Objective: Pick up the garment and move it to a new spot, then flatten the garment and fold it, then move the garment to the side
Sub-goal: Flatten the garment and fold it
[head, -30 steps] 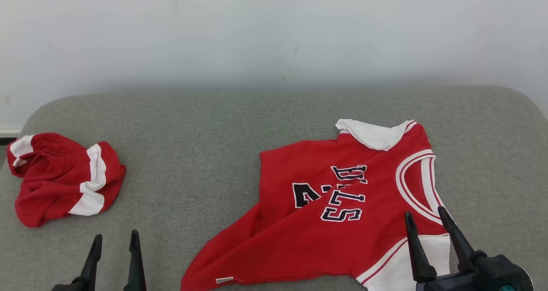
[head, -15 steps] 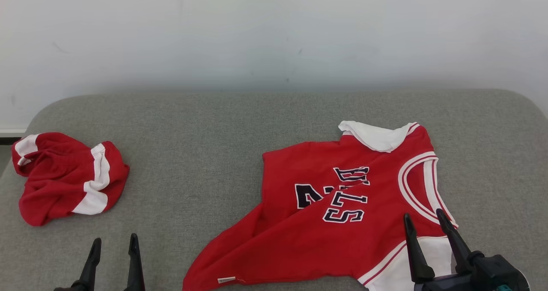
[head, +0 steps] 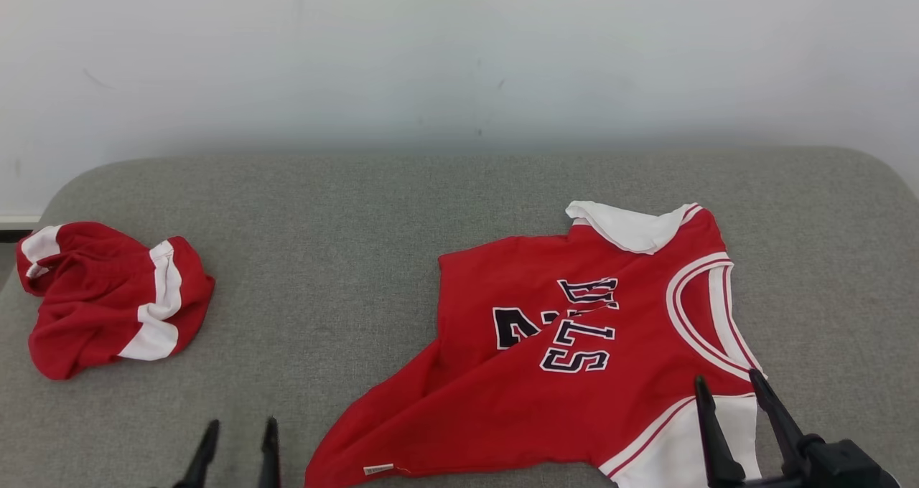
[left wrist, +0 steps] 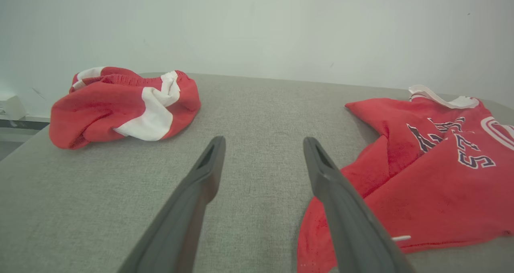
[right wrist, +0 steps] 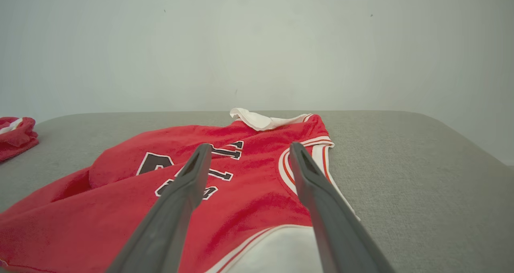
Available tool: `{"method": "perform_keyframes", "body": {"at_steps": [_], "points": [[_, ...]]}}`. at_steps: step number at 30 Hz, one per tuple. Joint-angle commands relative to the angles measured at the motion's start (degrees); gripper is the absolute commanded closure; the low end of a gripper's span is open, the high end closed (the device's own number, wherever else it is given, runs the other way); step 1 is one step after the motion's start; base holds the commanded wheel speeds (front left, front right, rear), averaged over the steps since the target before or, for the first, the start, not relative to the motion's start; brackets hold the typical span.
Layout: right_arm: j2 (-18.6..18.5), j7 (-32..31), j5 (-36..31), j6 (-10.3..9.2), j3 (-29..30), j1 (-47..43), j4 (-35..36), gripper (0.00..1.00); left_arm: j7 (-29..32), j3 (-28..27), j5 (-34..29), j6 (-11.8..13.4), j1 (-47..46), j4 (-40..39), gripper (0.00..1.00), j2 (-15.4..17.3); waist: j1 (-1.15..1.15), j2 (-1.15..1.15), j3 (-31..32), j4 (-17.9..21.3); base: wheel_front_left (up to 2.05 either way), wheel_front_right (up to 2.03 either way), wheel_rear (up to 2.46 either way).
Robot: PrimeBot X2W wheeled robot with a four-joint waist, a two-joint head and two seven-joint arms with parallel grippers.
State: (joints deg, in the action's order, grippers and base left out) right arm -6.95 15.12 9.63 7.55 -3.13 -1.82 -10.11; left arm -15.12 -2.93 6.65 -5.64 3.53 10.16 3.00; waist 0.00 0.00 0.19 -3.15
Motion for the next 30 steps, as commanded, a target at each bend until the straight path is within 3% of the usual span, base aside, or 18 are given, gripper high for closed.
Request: {"method": "perform_keyframes", "body": {"at_steps": [1,12,30], "points": [[-0.6,0.0,-0.6,-0.13,0.8,-1.0,-1.1,0.0,0.0,1.3,-0.4,-0.5,0.2,1.8,0.0,0.5,0.0,0.0,-0.2,0.0,0.0,0.0,0.0],[-1.4,0.0,-2.2,-0.13,4.4,-1.2,-10.8,0.0,0.0,10.1,0.6,-1.7,-1.8,13.1,0.0,2.2,0.0,0.0,-2.5,0.5,0.0,0.0,0.0],[-0.6,0.0,-2.5,-0.13,4.7,4.1,-28.8,0.0,0.0,13.1,4.1,-1.8,-7.4,22.7,0.0,1.9,0.0,0.0,-5.0,1.0,0.0,0.0,0.0]]}}
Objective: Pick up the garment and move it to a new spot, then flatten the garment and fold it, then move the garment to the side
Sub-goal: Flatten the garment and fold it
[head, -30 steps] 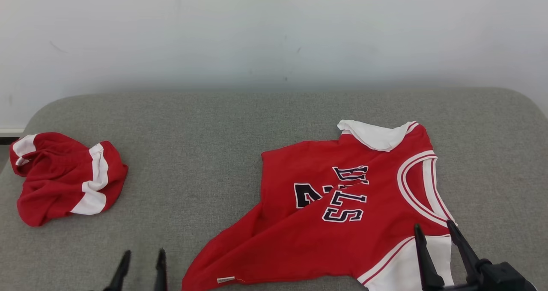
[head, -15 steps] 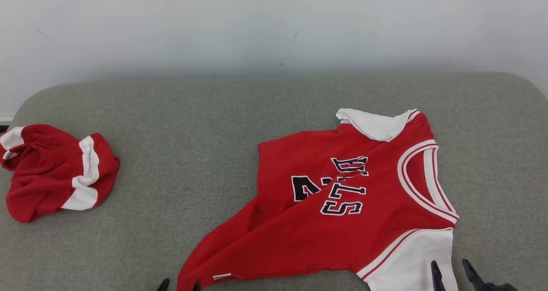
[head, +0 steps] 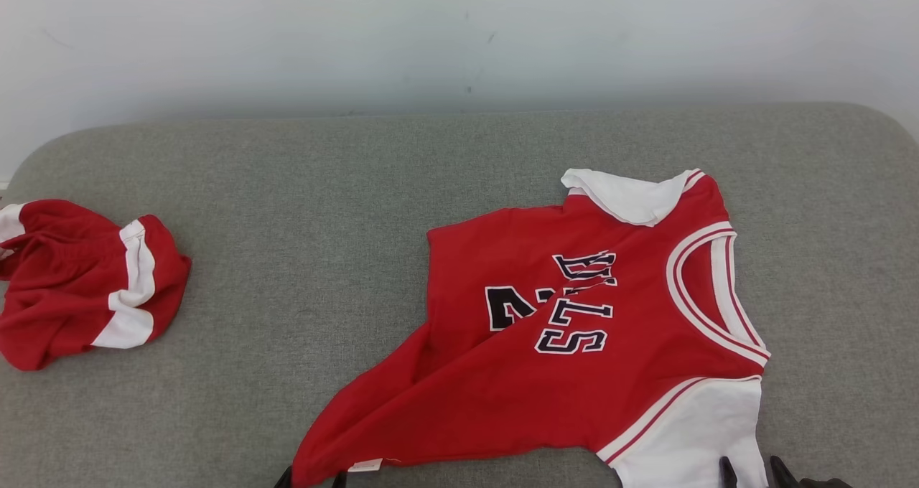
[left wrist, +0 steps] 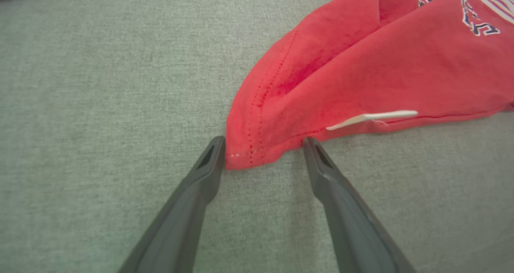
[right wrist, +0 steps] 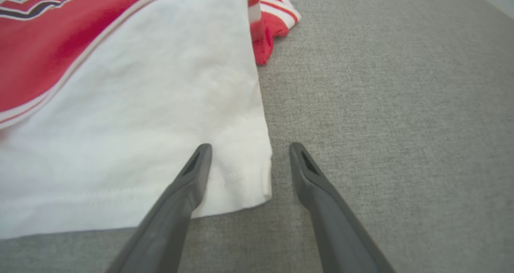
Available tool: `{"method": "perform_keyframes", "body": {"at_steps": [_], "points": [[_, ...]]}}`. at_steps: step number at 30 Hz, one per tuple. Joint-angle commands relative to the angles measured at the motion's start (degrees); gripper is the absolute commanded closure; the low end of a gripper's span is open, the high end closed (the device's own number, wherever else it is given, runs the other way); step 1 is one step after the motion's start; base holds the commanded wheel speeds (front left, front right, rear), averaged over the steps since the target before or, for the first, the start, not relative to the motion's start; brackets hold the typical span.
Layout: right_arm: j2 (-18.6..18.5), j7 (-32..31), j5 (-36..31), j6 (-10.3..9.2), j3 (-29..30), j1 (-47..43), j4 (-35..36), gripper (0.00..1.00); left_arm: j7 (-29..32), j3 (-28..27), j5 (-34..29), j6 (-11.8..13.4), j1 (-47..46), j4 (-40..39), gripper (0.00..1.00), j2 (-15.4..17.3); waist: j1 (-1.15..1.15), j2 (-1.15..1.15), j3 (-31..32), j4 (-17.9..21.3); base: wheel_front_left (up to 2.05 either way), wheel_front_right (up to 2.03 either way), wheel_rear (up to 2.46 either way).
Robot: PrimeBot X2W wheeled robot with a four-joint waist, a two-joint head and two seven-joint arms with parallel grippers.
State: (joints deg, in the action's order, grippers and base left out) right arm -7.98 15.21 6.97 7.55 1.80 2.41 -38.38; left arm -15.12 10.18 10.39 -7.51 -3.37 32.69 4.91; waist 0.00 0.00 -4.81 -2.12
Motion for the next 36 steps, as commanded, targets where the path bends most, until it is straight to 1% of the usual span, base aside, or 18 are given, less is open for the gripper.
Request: {"method": "perform_keyframes", "body": {"at_steps": [1,2,3,4,5,9,14,17,22,25,26,31,36], "points": [[0.6,-0.1,0.4,-0.13,-0.7,0.0,-1.4,0.0,0.0,0.0,0.5,0.1,-0.6,0.5,0.0,0.0,0.0,0.0,-0.1,0.0,0.0,0.0,0.0],[0.8,-0.3,0.6,-0.13,-1.1,0.2,-2.5,0.11,0.0,0.2,1.0,0.1,-0.7,0.9,0.0,-0.1,0.0,0.0,-0.1,0.0,0.0,0.0,0.0],[1.1,-0.4,1.1,-0.12,-1.6,0.3,-3.4,0.56,0.0,0.5,1.5,0.1,-0.6,1.3,0.05,-0.2,0.0,0.0,-0.1,0.1,0.0,0.0,0.0],[1.3,-0.5,1.7,-0.12,-2.0,0.8,-4.2,0.99,0.0,1.1,1.9,0.1,-0.6,1.9,0.77,-0.3,0.0,0.0,0.0,0.1,0.0,0.0,0.0],[1.4,-0.5,2.3,-0.12,-2.6,1.2,-4.9,1.0,0.0,1.8,2.2,0.1,-0.4,2.3,1.0,-0.4,0.0,0.0,0.1,0.2,0.0,0.0,0.0],[1.4,-0.5,4.6,-0.08,-4.5,2.0,-4.0,1.0,0.0,2.1,3.6,0.1,0.0,1.7,1.0,-0.1,0.0,0.0,0.3,0.3,0.0,0.0,0.0],[1.1,-0.1,7.2,-0.06,-5.5,1.5,2.0,1.0,0.0,1.6,4.9,0.1,0.6,-2.7,1.0,0.4,0.0,0.0,0.1,0.4,0.0,0.0,0.0],[0.8,0.0,9.0,-0.06,-6.1,2.1,6.9,1.0,0.0,1.1,4.3,0.1,-0.1,-6.7,1.0,0.9,0.0,0.0,-0.2,0.7,0.0,0.0,0.0],[-0.8,-0.1,10.5,-0.06,-7.3,5.3,14.6,1.0,0.0,1.1,3.6,0.1,-4.0,-12.6,1.0,3.2,0.0,0.0,-1.0,1.1,0.0,0.0,0.0],[-1.8,-0.1,12.1,-0.06,-8.0,8.8,16.8,1.0,0.0,2.0,3.4,0.1,-8.5,-14.3,1.0,5.1,0.0,0.0,-1.9,1.3,0.0,0.0,0.0],[-1.8,-0.1,12.1,-0.06,-8.0,8.8,16.8,1.0,0.0,2.0,3.4,0.1,-8.5,-14.3,1.0,5.1,0.0,0.0,-1.9,1.3,0.0,0.0,0.0],[-4.2,-1.4,15.8,-0.06,-9.1,18.6,17.8,1.0,1.2,5.6,4.5,0.1,-20.2,-14.0,1.0,9.5,0.0,0.0,-5.6,2.1,0.0,0.0,0.0],[-6.9,-4.1,18.9,-0.06,-10.2,33.7,17.4,1.0,5.0,9.1,5.9,0.1,-36.4,-12.8,1.0,14.9,0.0,0.0,-12.1,3.1,0.0,0.0,0.0]]}}
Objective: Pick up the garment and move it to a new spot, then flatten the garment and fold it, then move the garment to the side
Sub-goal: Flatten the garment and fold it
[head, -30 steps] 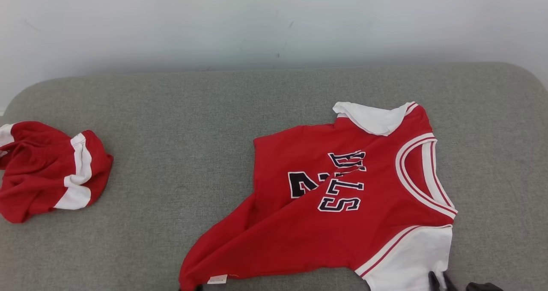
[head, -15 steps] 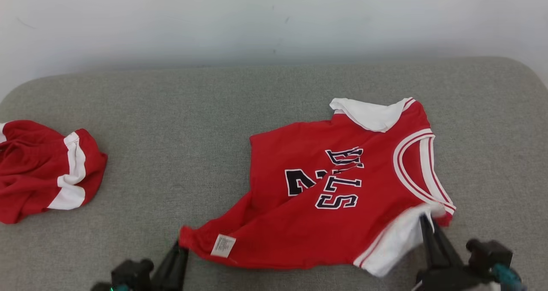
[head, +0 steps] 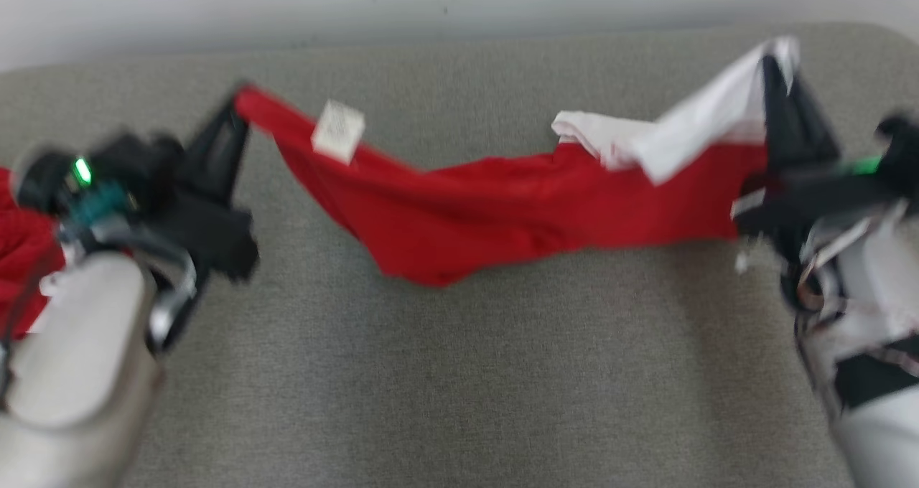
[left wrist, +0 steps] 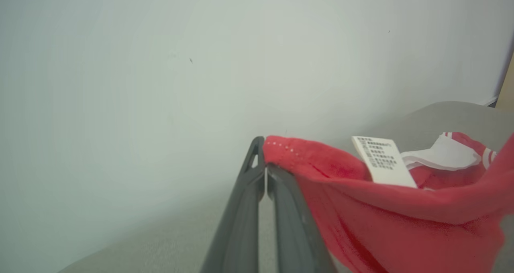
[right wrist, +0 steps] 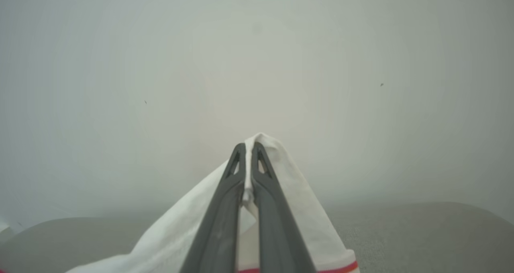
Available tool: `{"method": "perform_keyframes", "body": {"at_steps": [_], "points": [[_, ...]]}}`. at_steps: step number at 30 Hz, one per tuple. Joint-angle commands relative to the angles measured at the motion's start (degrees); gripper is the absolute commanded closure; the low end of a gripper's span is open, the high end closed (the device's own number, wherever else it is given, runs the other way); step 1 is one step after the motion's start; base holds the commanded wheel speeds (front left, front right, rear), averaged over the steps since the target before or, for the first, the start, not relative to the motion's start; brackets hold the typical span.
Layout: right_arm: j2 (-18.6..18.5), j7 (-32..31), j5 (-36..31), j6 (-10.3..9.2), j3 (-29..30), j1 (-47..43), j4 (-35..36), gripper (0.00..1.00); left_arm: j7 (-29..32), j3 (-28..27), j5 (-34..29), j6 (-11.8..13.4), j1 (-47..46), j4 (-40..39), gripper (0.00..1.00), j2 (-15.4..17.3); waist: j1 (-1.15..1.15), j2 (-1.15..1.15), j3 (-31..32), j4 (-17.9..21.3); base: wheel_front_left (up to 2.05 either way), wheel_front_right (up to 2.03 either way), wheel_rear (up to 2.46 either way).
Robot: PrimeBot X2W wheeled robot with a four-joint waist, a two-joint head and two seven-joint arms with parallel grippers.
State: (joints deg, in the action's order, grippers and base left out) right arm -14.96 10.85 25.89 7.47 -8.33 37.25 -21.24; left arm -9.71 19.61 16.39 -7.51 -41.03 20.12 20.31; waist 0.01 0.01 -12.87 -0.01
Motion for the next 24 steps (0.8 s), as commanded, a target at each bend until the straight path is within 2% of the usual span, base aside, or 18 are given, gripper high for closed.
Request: {"method": "perform_keyframes", "body": {"at_steps": [1,8,14,24], "points": [[-0.3,-0.6,0.7,0.03,-0.1,2.4,0.0,1.0,0.6,0.3,0.5,0.1,-2.4,0.2,1.0,0.4,-0.01,-0.01,-5.7,1.2,0.0,0.0,0.0],[-3.6,-6.9,3.2,0.03,0.7,30.3,-4.5,1.0,6.1,6.5,3.3,0.1,-30.1,4.9,1.0,5.6,-0.01,-0.01,-16.4,1.3,0.0,0.0,0.0],[-4.3,-9.4,1.2,0.03,0.4,52.2,-13.3,1.0,8.3,9.5,5.5,0.1,-50.5,13.1,1.0,6.0,-0.01,-0.01,-21.3,1.4,0.0,0.0,0.0],[-2.6,-7.8,-5.1,0.03,-2.3,75.3,-28.5,1.0,7.4,13.7,6.5,0.1,-70.4,26.5,1.0,4.2,-0.01,-0.01,-22.3,1.0,0.0,0.0,0.0]]}}
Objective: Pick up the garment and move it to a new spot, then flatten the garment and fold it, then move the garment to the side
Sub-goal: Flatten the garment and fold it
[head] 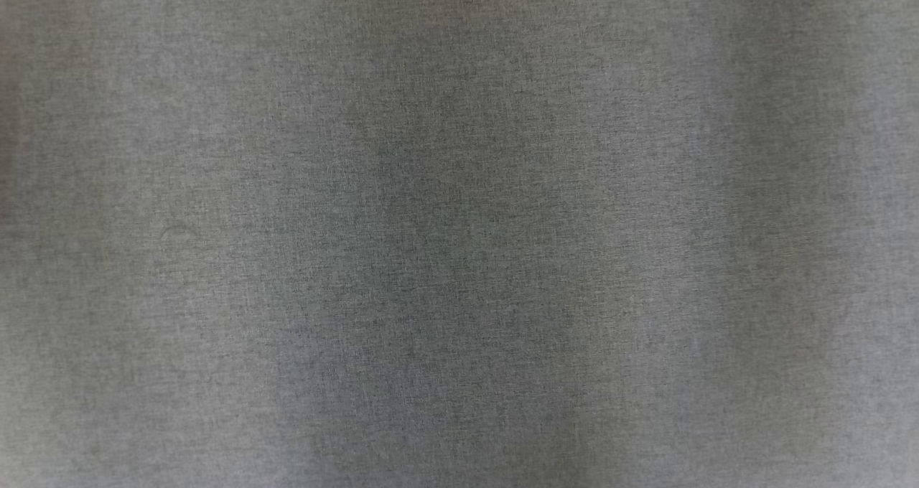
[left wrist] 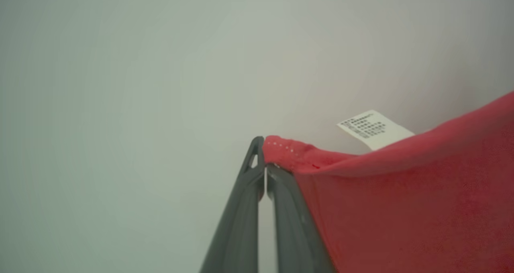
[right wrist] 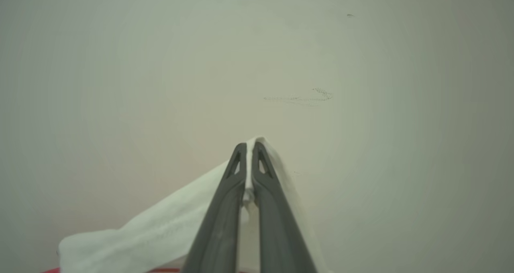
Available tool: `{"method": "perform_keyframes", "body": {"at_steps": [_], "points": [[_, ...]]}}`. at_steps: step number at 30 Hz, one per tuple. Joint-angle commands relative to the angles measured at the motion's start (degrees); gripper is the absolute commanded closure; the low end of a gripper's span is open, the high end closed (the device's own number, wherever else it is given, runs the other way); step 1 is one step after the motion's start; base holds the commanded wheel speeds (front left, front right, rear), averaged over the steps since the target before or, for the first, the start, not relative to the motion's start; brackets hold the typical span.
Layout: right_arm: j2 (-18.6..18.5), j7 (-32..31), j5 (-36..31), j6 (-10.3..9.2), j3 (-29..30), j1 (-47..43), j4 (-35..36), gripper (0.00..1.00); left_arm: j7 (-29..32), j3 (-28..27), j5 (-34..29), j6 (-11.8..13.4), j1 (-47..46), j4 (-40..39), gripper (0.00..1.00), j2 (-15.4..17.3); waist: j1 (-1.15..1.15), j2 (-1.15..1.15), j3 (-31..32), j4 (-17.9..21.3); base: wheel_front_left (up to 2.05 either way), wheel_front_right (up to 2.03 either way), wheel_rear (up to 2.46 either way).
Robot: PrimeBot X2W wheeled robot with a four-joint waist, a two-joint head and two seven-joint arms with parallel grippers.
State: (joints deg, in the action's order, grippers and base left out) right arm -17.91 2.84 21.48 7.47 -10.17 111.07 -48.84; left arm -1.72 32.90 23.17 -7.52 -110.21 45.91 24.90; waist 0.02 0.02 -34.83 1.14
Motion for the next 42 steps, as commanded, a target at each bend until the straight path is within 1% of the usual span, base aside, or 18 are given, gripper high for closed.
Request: {"method": "perform_keyframes", "body": {"at_steps": [1,4,10,15,20,24,27,30,33,37,39,42], "points": [[0.6,0.2,-1.2,0.03,-0.9,3.0,-2.3,1.0,-0.7,0.9,0.2,0.1,-2.6,1.9,1.0,-0.6,-0.02,-0.02,-0.5,-0.2,0.0,0.0,0.0],[1.2,1.0,-2.5,0.03,-1.8,7.2,-5.9,1.0,-1.8,1.9,1.2,0.1,-5.7,4.8,1.0,-1.4,-0.02,-0.02,-1.0,-0.4,0.0,0.0,0.0],[2.7,3.1,-3.4,0.03,-3.5,12.3,-11.4,1.0,-3.5,4.4,2.9,0.1,-9.2,9.3,1.0,-2.5,-0.02,-0.02,-1.4,-0.4,0.0,0.0,0.0],[3.3,4.3,-3.6,0.03,-4.5,13.8,-14.1,1.0,-4.6,6.2,3.8,0.1,-10.0,11.4,1.0,-2.6,-0.02,-0.02,-1.8,-0.2,0.0,0.0,0.0],[3.3,5.7,-3.2,0.03,-6.1,14.5,-16.7,1.0,-6.0,8.4,6.1,0.1,-10.7,13.4,1.0,-2.7,-0.02,-0.02,-2.6,0.0,0.0,0.0,0.0],[2.5,6.2,-3.0,0.03,-8.7,13.5,-16.8,1.0,-8.3,9.7,6.4,0.1,-10.6,14.3,1.0,-2.6,-0.02,-0.02,-3.0,-0.5,0.0,0.0,0.0],[1.6,6.6,-1.6,0.03,-9.4,12.9,-17.2,1.0,-9.6,10.5,7.1,0.1,-9.1,14.9,1.0,-3.4,-0.02,-0.02,-3.0,-1.0,0.0,0.0,0.0],[1.3,7.0,-0.3,0.03,-10.8,11.1,-16.9,1.0,-11.1,10.2,8.5,0.1,-7.4,15.1,1.0,-3.8,-0.02,-0.02,-2.6,-1.4,0.0,0.0,0.0],[0.6,7.8,2.7,0.03,-11.9,8.5,-15.5,1.0,-12.3,10.3,9.9,0.1,-4.2,14.4,1.0,-3.7,-0.02,-0.02,-1.6,-1.5,0.0,0.0,0.0],[0.0,8.4,7.3,0.03,-13.9,2.7,-12.5,1.0,-13.3,9.3,11.2,0.2,2.1,12.3,1.0,-2.4,-0.02,-0.02,0.3,-1.0,0.0,0.0,0.0],[0.4,8.8,10.3,0.03,-14.9,-2.0,-10.2,1.0,-13.5,8.0,12.2,0.9,6.6,10.7,1.0,-1.2,-0.02,-0.02,1.8,-0.2,0.0,0.0,0.0],[0.1,9.3,14.4,0.03,-16.6,-9.9,-5.7,1.0,-13.5,5.6,12.4,2.8,14.8,4.8,1.0,0.7,-0.02,-0.02,4.3,0.9,0.0,0.0,0.0]]}}
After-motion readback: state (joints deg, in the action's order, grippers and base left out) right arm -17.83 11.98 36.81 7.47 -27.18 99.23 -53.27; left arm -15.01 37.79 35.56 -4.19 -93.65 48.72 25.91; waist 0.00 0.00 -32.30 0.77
